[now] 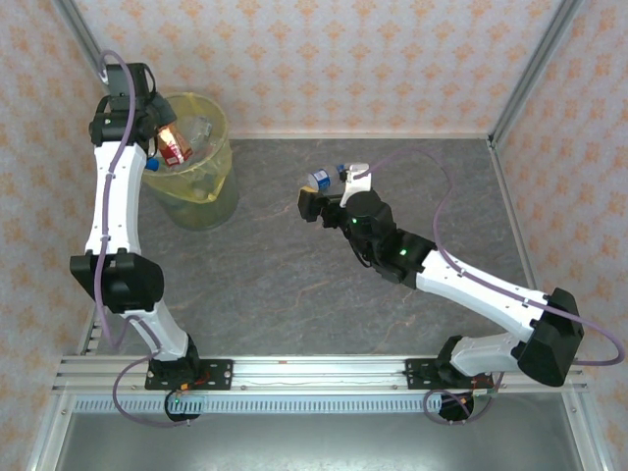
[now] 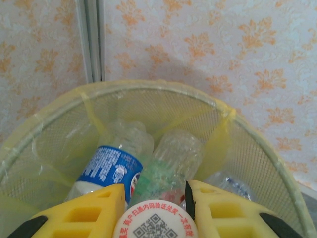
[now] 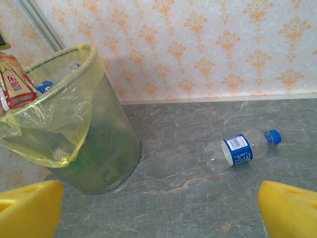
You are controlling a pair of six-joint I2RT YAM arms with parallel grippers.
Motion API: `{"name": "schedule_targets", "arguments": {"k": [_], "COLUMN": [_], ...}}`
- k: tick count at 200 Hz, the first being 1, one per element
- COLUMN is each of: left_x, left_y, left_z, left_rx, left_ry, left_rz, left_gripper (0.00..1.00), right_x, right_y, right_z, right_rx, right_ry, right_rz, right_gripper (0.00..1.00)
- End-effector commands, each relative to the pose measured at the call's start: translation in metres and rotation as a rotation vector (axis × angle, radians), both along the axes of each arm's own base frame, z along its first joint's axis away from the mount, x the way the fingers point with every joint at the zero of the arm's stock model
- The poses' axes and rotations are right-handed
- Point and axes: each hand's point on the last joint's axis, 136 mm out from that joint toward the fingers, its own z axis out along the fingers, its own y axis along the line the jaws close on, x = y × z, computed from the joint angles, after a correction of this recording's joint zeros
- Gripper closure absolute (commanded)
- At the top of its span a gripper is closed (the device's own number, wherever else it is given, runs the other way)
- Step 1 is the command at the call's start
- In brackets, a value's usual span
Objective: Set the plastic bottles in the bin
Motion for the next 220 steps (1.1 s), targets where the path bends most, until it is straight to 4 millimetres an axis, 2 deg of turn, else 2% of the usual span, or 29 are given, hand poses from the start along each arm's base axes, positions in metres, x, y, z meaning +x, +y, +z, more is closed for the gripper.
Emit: {"name": "schedule_targets", "arguments": {"k": [1, 26, 96, 146, 172, 182, 202, 220], "left_x": [-0.016, -0.019, -0.020, -0.020, -0.019, -0.018, -0.019, -0.022], "left_y": [-0.002, -0.008, -0.026, -0.025, -0.022, -0.021, -0.018, -0.015], "left_z": [-0.004, -0.019, -0.038, -0.021, -0.020, -0.020, -0.017, -0.007], "left_rx": [-0.016, -0.048, -0.146, -0.136, -0.118, -0.114, -0.102, -0.084], "left_ry": [0.015, 0.036, 0.037, -0.013, -0.002, 0.001, 0.001, -0.015], "left_rz": [-0.007, -0.026, -0.084, -0.084, -0.076, -0.075, -0.060, -0.046], "left_gripper": [0.71, 0.71, 0.68, 0.66, 0.65, 0.61, 0.35, 0.31], "right_x": [0.003, 0.003, 0.000, -0.002, -0.002, -0.002, -0.003, -0.003], "right_y": [0.000, 0.000, -0.003, -0.004, -0.004, -0.004, -0.006, -0.007], "right_z": [0.023, 0.021, 0.019, 0.020, 0.021, 0.021, 0.022, 0.022], "right_rx": [0.038, 0.043, 0.052, 0.055, 0.058, 0.060, 0.059, 0.060], "right_ry": [-0.050, -0.042, -0.030, -0.029, -0.030, -0.029, -0.030, -0.029], "right_rz": [-0.013, -0.010, -0.010, -0.007, -0.006, -0.007, -0.009, -0.012], "right_gripper": [0.00, 0.00, 0.00, 0.00, 0.00, 0.00, 0.00, 0.00]}}
